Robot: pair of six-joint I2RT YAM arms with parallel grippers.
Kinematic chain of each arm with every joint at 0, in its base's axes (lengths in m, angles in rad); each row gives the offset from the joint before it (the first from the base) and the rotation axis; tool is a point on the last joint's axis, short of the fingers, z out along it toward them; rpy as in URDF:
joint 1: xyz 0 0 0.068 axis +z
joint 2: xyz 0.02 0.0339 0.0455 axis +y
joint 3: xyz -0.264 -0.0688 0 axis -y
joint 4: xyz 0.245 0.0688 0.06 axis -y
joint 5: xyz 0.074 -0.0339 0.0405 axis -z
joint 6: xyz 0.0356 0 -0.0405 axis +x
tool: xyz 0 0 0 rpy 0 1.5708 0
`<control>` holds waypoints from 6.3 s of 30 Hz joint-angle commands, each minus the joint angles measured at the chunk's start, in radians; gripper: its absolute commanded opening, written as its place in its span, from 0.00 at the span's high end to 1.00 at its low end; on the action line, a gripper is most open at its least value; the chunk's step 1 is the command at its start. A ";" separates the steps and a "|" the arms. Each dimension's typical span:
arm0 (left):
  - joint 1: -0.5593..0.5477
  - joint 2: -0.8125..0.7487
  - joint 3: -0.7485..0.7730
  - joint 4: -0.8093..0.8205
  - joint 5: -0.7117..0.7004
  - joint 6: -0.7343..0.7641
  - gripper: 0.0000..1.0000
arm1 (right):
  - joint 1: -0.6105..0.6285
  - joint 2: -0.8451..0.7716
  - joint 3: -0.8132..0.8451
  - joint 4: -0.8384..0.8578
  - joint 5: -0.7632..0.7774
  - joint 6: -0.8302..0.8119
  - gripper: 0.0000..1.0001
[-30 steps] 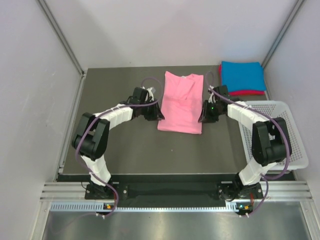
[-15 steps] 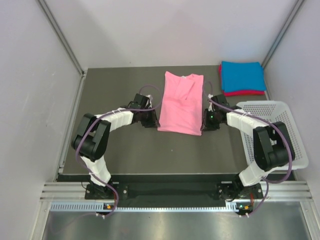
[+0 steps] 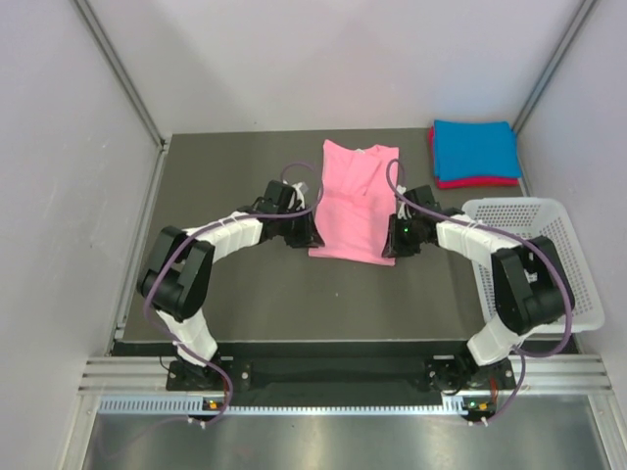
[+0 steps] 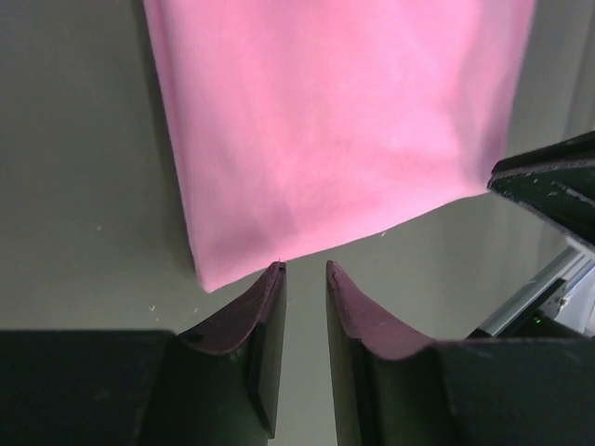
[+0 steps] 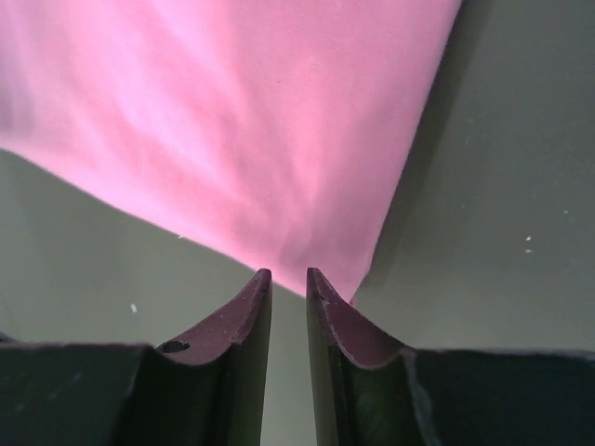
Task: Fold and stack the t-shirts
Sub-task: Fold the tshirt
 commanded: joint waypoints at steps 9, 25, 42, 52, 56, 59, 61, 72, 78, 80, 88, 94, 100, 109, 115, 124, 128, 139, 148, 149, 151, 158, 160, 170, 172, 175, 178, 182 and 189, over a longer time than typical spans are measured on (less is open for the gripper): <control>-0.016 -0.043 -0.073 -0.054 -0.140 -0.013 0.73 | 0.010 0.020 -0.005 0.002 0.122 -0.029 0.80; 0.004 0.016 -0.034 0.005 -0.081 -0.051 0.64 | 0.008 -0.143 -0.093 0.022 0.114 0.171 0.65; -0.001 0.024 -0.081 -0.002 -0.078 -0.011 1.00 | -0.004 -0.022 -0.169 0.145 0.059 0.144 0.88; -0.065 -0.171 -0.242 -0.042 -0.143 -0.047 1.00 | -0.001 -0.179 -0.278 0.112 0.061 0.098 1.00; -0.119 -0.260 -0.311 -0.065 -0.185 -0.080 1.00 | -0.003 -0.270 -0.329 0.070 0.068 0.095 1.00; -0.160 -0.329 -0.359 -0.079 -0.210 -0.114 1.00 | -0.001 -0.371 -0.370 0.020 0.078 0.098 1.00; -0.185 -0.373 -0.374 -0.084 -0.227 -0.139 1.00 | 0.007 -0.458 -0.401 -0.013 0.082 0.107 1.00; -0.351 -0.574 -0.385 -0.209 -0.356 -0.284 1.00 | 0.050 -0.721 -0.410 -0.184 0.105 0.155 1.00; -0.397 -0.680 -0.350 -0.300 -0.433 -0.327 1.00 | 0.053 -0.815 -0.367 -0.260 0.124 0.176 1.00; -0.401 -0.697 -0.341 -0.305 -0.431 -0.329 1.00 | 0.053 -0.830 -0.350 -0.268 0.122 0.179 1.00; -0.385 -0.643 -0.251 -0.315 -0.534 -0.309 1.00 | 0.053 -0.731 -0.203 -0.234 0.142 0.129 1.00; -0.279 -0.519 -0.103 -0.309 -0.507 -0.229 1.00 | 0.047 -0.562 -0.049 -0.202 0.163 0.073 1.00; -0.113 -0.374 0.018 -0.246 -0.414 -0.145 1.00 | 0.022 -0.338 0.140 -0.159 0.159 0.012 1.00; -0.010 -0.107 0.286 -0.163 -0.304 -0.033 1.00 | -0.038 0.006 0.429 -0.118 0.084 -0.048 1.00; 0.048 0.064 0.461 -0.185 -0.299 -0.028 1.00 | -0.076 0.193 0.605 -0.110 0.025 -0.054 1.00; 0.114 0.268 0.626 -0.116 -0.259 -0.011 1.00 | -0.137 0.388 0.799 -0.069 -0.059 -0.051 1.00; 0.134 0.343 0.675 -0.094 -0.258 -0.013 1.00 | -0.153 0.461 0.863 -0.030 -0.100 -0.053 1.00; 0.157 0.495 0.781 -0.050 -0.337 0.019 1.00 | -0.164 0.644 0.950 0.172 -0.180 -0.052 1.00; 0.172 0.526 0.823 -0.113 -0.422 0.021 1.00 | -0.165 0.708 0.970 0.249 -0.185 -0.033 0.93; 0.177 0.536 0.842 -0.123 -0.428 0.021 1.00 | -0.165 0.727 0.993 0.241 -0.186 -0.033 0.88; 0.188 0.552 0.851 -0.143 -0.446 0.018 0.93 | -0.167 0.739 1.022 0.192 -0.185 -0.045 0.78; 0.198 0.478 0.870 -0.208 -0.453 0.091 0.69 | -0.180 0.597 0.925 0.044 -0.215 -0.143 0.50; 0.195 0.438 0.854 -0.235 -0.382 0.130 0.69 | -0.180 0.563 0.873 0.023 -0.244 -0.160 0.47; 0.169 0.237 0.375 -0.022 -0.048 0.052 0.65 | -0.171 0.412 0.583 0.022 -0.283 -0.223 0.45; 0.163 0.222 0.331 0.002 -0.043 0.042 0.65 | -0.168 0.409 0.556 0.037 -0.281 -0.220 0.45; 0.155 0.236 0.297 -0.001 -0.041 0.045 0.65 | -0.161 0.406 0.495 0.085 -0.291 -0.203 0.47; 0.154 0.259 0.293 -0.038 -0.058 0.056 0.65 | -0.148 0.406 0.438 0.123 -0.297 -0.188 0.54; 0.149 0.268 0.258 -0.031 -0.069 0.045 0.75 | -0.147 0.336 0.299 0.193 -0.251 -0.165 0.74; 0.125 0.164 0.204 -0.077 -0.159 -0.004 0.82 | -0.144 0.192 0.142 0.241 -0.211 -0.145 0.97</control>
